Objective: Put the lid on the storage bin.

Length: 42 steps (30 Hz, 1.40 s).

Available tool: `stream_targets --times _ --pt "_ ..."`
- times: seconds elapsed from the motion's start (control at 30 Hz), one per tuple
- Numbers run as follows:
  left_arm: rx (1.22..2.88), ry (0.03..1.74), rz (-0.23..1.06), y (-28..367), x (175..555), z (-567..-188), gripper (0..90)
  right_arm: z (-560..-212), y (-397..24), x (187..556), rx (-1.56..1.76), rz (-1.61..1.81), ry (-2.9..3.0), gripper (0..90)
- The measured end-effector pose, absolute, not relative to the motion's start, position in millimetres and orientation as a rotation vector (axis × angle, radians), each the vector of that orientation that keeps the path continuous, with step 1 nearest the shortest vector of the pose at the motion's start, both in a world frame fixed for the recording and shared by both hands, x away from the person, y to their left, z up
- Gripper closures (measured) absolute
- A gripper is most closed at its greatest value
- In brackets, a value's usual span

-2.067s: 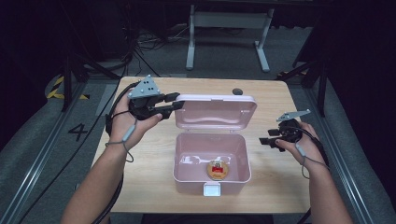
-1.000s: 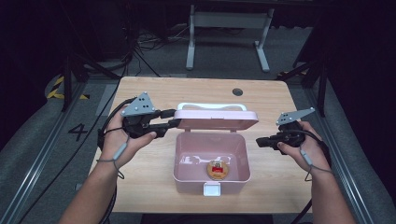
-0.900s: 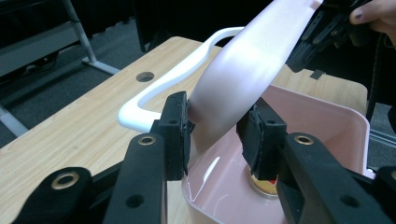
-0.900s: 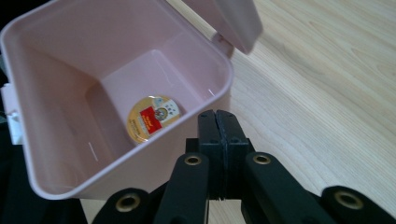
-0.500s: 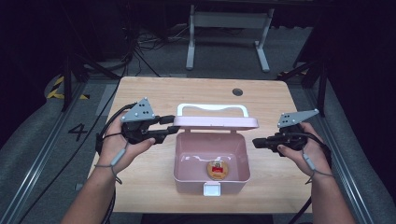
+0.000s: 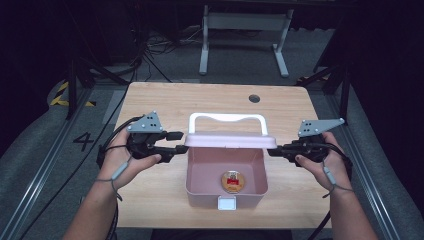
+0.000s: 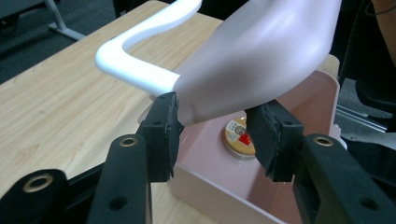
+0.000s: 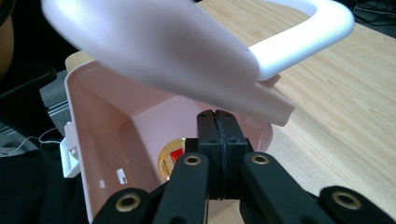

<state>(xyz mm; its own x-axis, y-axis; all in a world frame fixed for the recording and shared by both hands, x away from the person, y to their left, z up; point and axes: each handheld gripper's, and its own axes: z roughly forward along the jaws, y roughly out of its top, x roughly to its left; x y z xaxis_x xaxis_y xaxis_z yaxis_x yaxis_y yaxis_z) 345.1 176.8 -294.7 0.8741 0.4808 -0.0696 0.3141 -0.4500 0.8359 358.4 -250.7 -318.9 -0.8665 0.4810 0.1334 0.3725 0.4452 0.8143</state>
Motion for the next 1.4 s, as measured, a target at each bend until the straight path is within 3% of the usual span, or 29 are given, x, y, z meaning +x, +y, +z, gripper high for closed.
stream_targets --times 0.4,1.0,1.4 --pt "2.12 0.629 0.234 197 345 -296 54.2 -317 -251 357 0.754 1.41 2.56 90.0" --pt "2.061 0.863 0.271 233 377 -324 42.3 -313 -249 350 0.731 1.382 2.621 90.0" --pt "2.057 0.926 0.208 244 387 -343 40.8 -310 -245 344 0.698 1.302 2.704 90.0"
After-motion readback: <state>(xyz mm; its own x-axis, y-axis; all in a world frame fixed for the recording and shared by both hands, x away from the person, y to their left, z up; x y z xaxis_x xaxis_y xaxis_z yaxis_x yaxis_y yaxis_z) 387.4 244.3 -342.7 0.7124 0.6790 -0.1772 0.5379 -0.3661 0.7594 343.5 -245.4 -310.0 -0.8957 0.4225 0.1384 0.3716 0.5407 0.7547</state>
